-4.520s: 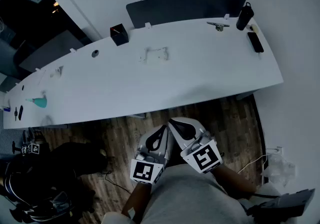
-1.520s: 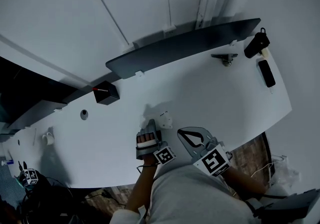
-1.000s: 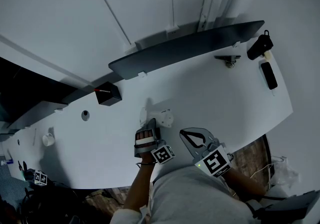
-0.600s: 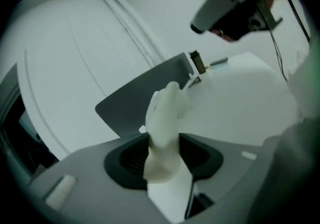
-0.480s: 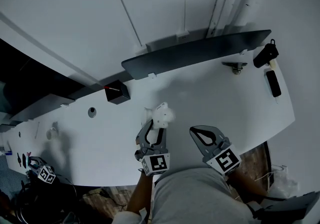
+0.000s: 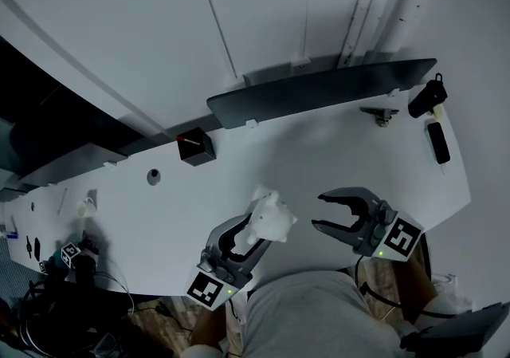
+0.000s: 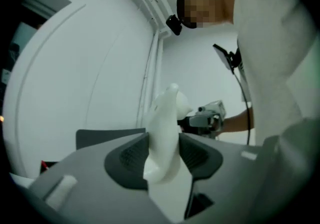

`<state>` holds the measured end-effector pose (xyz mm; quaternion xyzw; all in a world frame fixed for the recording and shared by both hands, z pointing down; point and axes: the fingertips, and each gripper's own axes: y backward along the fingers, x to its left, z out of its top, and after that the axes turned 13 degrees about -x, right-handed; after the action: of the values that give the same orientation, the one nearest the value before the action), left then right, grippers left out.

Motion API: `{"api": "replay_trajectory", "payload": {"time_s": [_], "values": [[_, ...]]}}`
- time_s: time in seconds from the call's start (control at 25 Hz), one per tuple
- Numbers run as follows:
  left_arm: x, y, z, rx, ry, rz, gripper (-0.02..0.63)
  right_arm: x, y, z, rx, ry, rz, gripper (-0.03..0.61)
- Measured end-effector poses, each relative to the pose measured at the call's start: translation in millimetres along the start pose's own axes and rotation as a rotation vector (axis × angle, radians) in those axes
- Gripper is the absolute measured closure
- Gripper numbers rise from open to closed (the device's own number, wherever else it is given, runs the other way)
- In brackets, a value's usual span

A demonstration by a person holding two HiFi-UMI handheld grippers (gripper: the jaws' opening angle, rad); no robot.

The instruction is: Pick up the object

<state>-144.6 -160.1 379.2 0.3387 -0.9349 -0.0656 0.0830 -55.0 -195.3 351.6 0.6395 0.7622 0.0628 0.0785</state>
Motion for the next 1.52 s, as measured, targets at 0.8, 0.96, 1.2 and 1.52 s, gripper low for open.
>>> {"api": "replay_trajectory", "payload": {"time_s": [0.8, 0.96, 1.2, 1.52], "values": [[-56, 21, 27, 0.027, 0.086, -0.375, 0.458, 76, -35, -21, 0.233, 0.019, 0.502, 0.436], [-21, 28, 40, -0.064, 0.054, -0.170, 0.600, 48, -26, -26, 0.268, 0.059, 0.372, 0.436], [39, 51, 12, 0.201, -0.398, 0.206, 0.614, 21, -32, -28, 0.227, 0.099, 0.108, 0.436], [31, 59, -26, 0.227, -0.420, 0.409, 0.614, 36, -52, -62, 0.313, 0.166, -0.169, 0.437]]}}
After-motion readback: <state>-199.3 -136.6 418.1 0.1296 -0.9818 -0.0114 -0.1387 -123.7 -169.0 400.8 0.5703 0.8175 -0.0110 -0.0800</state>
